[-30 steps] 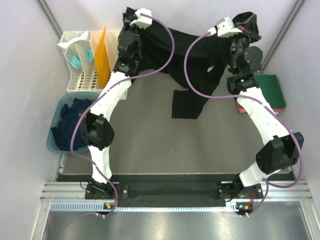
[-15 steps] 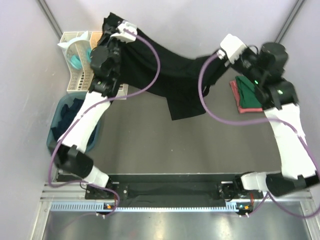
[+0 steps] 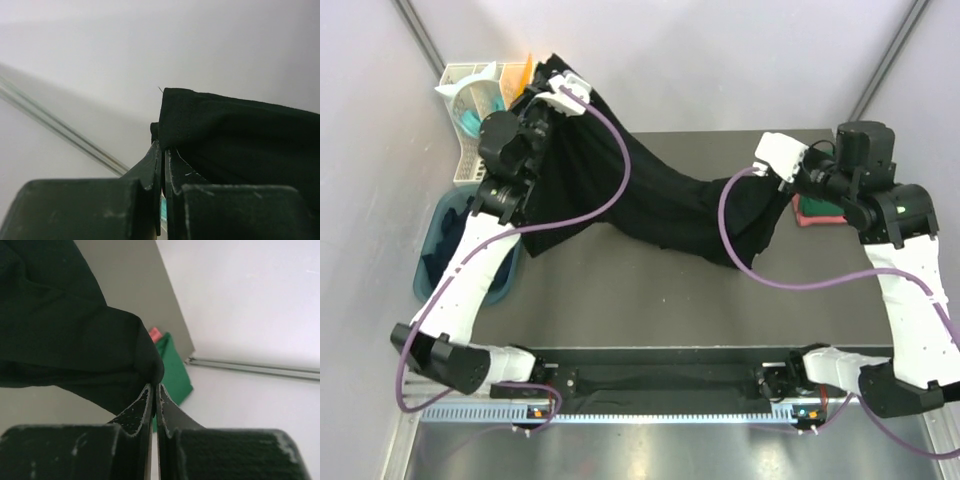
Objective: Fold and stack the t-shirts
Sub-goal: Flatten out the tshirt
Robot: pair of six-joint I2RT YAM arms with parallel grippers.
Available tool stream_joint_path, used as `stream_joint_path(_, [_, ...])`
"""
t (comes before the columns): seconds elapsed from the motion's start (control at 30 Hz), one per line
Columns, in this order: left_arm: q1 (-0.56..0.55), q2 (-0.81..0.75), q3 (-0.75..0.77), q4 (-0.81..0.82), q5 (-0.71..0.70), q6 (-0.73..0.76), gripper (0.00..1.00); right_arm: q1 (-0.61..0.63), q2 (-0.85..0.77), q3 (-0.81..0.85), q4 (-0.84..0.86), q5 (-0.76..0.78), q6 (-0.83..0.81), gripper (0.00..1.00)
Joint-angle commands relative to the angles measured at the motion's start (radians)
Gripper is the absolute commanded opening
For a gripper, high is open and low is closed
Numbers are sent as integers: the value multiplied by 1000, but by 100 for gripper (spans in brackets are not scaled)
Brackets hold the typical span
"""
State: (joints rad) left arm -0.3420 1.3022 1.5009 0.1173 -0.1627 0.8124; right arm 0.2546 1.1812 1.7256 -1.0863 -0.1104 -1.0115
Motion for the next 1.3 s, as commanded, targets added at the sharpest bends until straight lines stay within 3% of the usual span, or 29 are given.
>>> stream_joint_path(0.0, [8,115,39,59,46,59,0,-15,12,-105,387,182,-137,0])
stream_joint_path(0.07, [9,225,106,82,45,89,0,-41,58,-124,501,199,-201,0])
stream_joint_path(0.1, [11,270,134,112,39,132,0,-51,86,-129,667,246,-211,0])
stream_joint_path(0.17, [11,414,244,166,11,171,0,-84,181,-107,814,265,-240,0])
stream_joint_path(0.27, [12,619,473,228,-34,244,0,-129,314,-49,1130,293,-297,0])
stream_joint_path(0.3, [17,673,542,243,-44,278,0,-127,406,1,1266,366,-273,0])
stream_joint_path(0.37, [20,831,787,288,-60,316,0,-121,495,218,1220,385,-222,0])
stream_joint_path(0.43, [15,963,1042,286,-81,353,0,-118,561,258,1392,417,-257,0])
stream_joint_path(0.5, [2,980,1081,365,-93,408,0,-88,581,330,1498,429,-326,0])
stream_joint_path(0.53, [-3,933,993,542,-98,431,0,-69,574,331,1564,431,-343,0])
stream_joint_path(0.67, [-2,731,747,714,-98,427,0,-41,531,336,1831,407,-450,0])
stream_joint_path(0.73, [12,660,635,716,-124,401,0,-48,511,321,1829,399,-463,0])
stream_joint_path(0.83, [32,643,473,791,-159,399,0,-51,442,131,1823,370,-478,0])
stream_joint_path(0.93, [32,626,287,852,-198,410,0,-26,333,-134,1740,308,-470,0])
stream_joint_path(1.07, [15,523,-41,823,-181,311,0,29,223,-422,1478,310,-406,0])
stream_joint_path(1.2, [-11,386,-438,694,-62,239,0,81,108,-628,1245,341,-213,0])
stream_joint_path(1.27, [-34,346,-545,596,-25,225,0,106,62,-756,1125,333,-130,0])
